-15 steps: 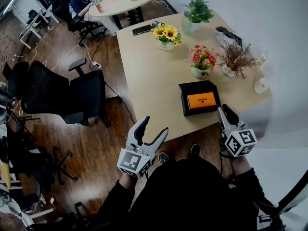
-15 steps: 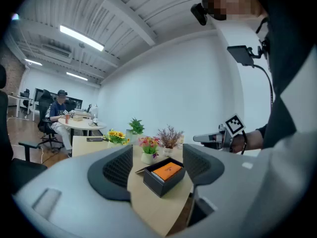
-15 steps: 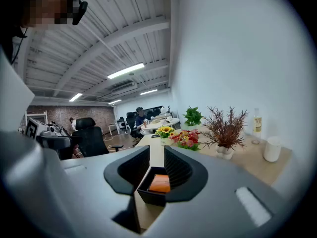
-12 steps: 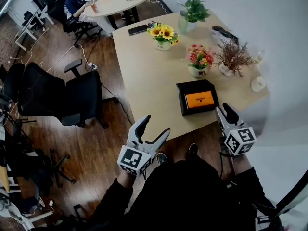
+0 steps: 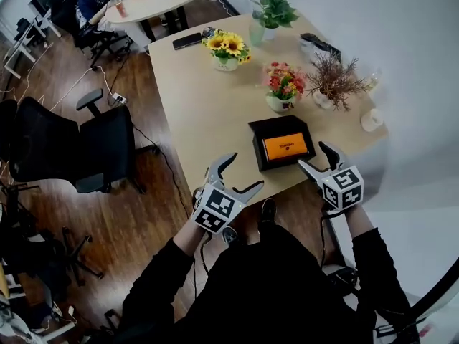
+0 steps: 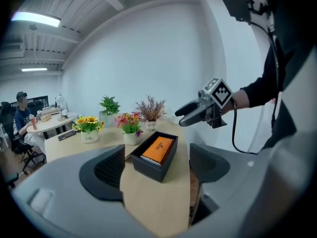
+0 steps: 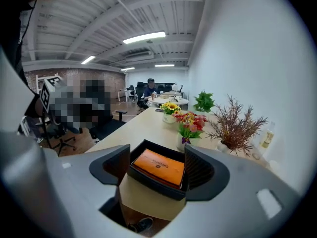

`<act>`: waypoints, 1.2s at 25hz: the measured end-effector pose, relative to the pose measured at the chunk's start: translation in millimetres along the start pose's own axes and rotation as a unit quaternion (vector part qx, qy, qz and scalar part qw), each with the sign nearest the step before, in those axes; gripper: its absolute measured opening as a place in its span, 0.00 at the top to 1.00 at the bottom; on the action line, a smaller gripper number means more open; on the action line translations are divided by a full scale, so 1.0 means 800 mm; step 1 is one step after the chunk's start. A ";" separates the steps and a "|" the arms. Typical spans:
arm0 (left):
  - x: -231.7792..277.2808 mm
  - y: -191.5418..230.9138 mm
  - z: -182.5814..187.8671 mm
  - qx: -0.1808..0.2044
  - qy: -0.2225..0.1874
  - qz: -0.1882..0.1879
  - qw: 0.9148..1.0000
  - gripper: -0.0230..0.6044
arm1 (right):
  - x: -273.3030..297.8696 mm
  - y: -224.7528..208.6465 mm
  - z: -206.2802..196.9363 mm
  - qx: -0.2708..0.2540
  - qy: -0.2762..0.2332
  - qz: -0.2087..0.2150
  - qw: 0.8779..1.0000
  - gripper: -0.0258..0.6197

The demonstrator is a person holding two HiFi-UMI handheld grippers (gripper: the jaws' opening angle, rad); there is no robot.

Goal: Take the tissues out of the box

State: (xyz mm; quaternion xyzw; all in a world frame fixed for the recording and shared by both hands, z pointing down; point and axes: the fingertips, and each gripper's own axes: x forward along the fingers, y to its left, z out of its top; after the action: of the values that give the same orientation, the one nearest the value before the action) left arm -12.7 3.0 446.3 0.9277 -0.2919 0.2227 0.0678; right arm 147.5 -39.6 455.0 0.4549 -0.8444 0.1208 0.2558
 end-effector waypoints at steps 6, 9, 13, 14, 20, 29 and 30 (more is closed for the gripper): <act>0.085 -0.002 0.001 0.041 0.074 -0.021 0.996 0.33 | 0.061 -0.015 -0.037 -0.041 0.073 0.062 0.995 0.41; 0.130 0.004 -0.006 0.054 0.118 -0.028 0.991 0.33 | 0.088 -0.026 -0.049 -0.047 0.090 0.084 0.991 0.40; 0.180 0.007 -0.034 0.049 0.189 -0.051 0.979 0.33 | 0.113 -0.029 -0.077 -0.062 0.145 0.136 0.978 0.39; 0.190 0.008 -0.041 0.049 0.205 -0.058 0.976 0.33 | 0.117 -0.027 -0.085 -0.076 0.164 0.154 0.971 0.39; 0.237 0.013 -0.066 0.061 0.285 -0.087 0.953 0.42 | 0.133 -0.038 -0.105 -0.172 0.237 0.218 0.931 0.39; 0.255 0.009 -0.080 0.069 0.349 -0.092 0.930 0.50 | 0.151 -0.032 -0.112 -0.239 0.277 0.270 0.891 0.42; 0.256 0.009 -0.082 0.068 0.356 -0.091 0.928 0.51 | 0.152 -0.031 -0.111 -0.238 0.278 0.270 0.891 0.43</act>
State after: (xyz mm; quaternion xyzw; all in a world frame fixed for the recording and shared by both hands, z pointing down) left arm 108.1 -90.9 597.0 0.8125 -0.1471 0.5504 0.1236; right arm 141.4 -100.2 594.7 0.0824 -0.8325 0.1024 0.5382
